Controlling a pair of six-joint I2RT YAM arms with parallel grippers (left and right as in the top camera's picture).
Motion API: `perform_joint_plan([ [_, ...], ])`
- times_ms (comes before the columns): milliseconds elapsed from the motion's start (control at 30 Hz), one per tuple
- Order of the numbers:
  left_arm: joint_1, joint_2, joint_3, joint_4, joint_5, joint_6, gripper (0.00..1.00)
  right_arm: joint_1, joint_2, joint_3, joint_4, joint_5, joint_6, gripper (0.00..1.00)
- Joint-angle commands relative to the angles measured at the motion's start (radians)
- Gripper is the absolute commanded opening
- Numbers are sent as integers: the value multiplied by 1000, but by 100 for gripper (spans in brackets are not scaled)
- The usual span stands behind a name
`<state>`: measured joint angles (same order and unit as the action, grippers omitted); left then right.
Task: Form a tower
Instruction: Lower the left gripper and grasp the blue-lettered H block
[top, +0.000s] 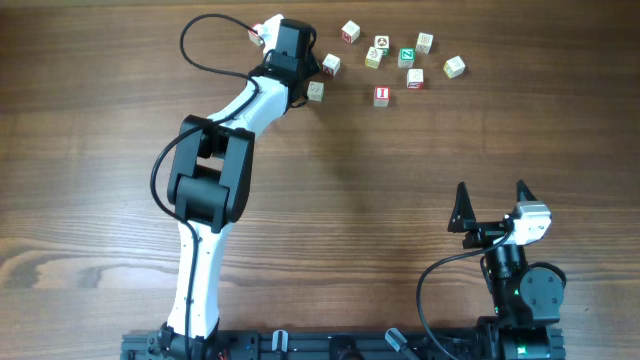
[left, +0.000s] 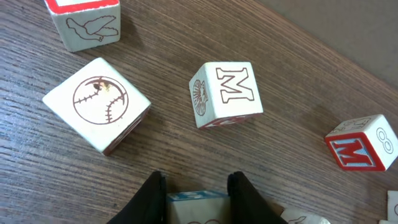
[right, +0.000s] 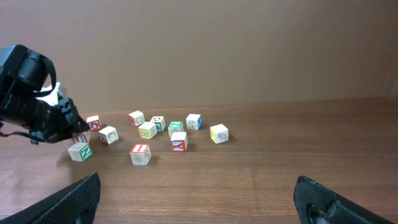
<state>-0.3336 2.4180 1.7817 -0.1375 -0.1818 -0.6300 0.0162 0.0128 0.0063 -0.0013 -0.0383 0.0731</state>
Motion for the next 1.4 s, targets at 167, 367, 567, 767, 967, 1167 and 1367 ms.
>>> perform_joint_plan([
  [167,10,-47,1,-80,5,128,66,3,-6,-1,2,-16,-14,100],
  [367,11,-28,1,-80,6,129,60,3,-6,-1,2,-16,-14,100],
  [567,12,21,1,-126,20,173,37,3,-6,-1,2,-16,-14,100],
  [767,11,-40,49,-264,13,287,26,3,-6,-1,2,-16,-14,100],
  [967,10,-349,101,-369,10,286,28,3,-6,-1,2,-16,-14,100],
  [1167,-26,-605,101,-602,92,286,26,3,-6,-1,2,-16,-14,100],
  [1367,-206,-649,101,-822,96,282,26,3,-6,-1,2,-16,-14,100],
])
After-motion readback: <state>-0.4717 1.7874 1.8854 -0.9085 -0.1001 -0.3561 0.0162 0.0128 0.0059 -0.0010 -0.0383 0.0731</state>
